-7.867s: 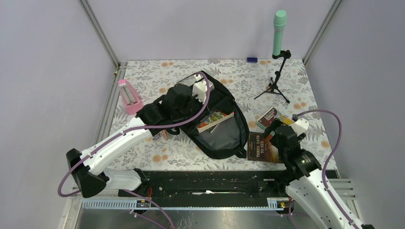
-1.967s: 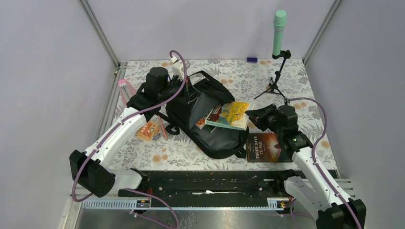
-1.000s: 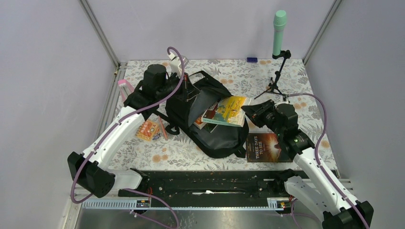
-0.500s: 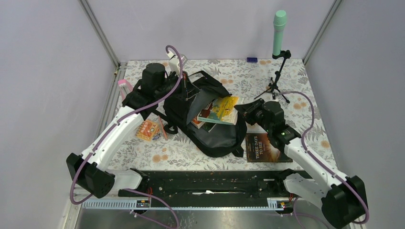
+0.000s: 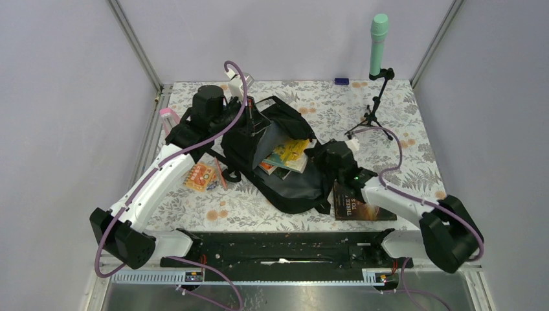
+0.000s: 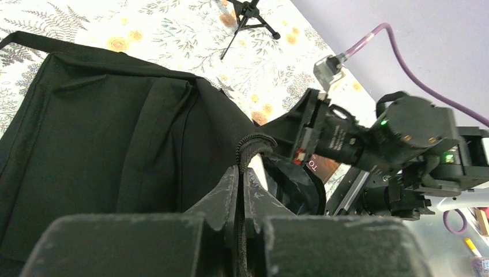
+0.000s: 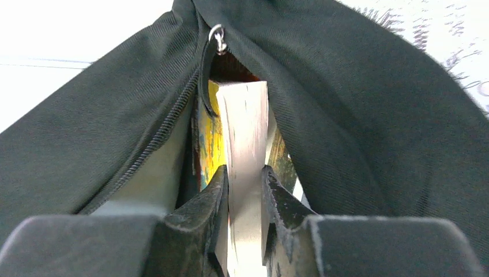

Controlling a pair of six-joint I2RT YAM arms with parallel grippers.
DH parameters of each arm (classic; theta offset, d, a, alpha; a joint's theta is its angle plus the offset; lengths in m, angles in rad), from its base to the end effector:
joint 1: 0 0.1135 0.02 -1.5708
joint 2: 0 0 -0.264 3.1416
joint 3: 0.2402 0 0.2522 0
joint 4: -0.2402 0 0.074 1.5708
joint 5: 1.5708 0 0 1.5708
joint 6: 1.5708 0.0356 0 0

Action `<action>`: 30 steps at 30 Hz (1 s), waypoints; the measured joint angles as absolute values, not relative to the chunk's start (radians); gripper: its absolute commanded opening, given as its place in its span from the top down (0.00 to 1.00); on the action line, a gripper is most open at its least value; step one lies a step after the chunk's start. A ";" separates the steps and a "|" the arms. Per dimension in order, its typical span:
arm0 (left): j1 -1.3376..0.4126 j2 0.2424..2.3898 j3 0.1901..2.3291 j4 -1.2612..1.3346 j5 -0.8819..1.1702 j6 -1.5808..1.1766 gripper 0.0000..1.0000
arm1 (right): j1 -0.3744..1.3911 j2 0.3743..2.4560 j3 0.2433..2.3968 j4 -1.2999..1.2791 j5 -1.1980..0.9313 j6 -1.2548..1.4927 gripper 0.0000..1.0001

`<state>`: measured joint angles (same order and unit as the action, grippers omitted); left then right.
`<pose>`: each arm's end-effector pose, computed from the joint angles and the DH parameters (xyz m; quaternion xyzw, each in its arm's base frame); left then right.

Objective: Pack the student bag
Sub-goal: Place the book in the student bag.

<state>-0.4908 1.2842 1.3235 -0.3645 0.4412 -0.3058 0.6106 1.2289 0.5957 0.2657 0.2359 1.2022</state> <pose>0.2472 -0.1493 0.4024 0.2003 0.7774 -0.3846 0.4557 0.2226 0.1456 0.2266 0.3024 0.7637 0.3827 0.4229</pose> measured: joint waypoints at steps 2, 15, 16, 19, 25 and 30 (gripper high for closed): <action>-0.491 1.284 1.324 -0.364 0.441 -0.307 1.00 | 0.653 1.298 0.628 0.276 0.281 1.208 1.00; -0.491 1.284 1.323 -0.364 0.440 -0.305 1.00 | 0.765 1.630 0.838 0.368 0.410 1.251 1.00; -0.491 1.284 1.322 -0.364 0.440 -0.304 1.00 | 0.767 1.638 0.841 0.376 0.411 1.251 0.99; -0.491 1.284 1.321 -0.364 0.437 -0.295 1.00 | 0.767 1.643 0.842 0.379 0.411 1.247 0.74; -0.491 1.276 1.314 -0.365 0.411 -0.269 1.00 | 0.768 1.633 0.838 0.368 0.407 1.193 0.42; -0.491 1.271 1.313 -0.365 0.391 -0.255 1.00 | 0.773 1.557 0.829 0.321 0.401 1.106 0.35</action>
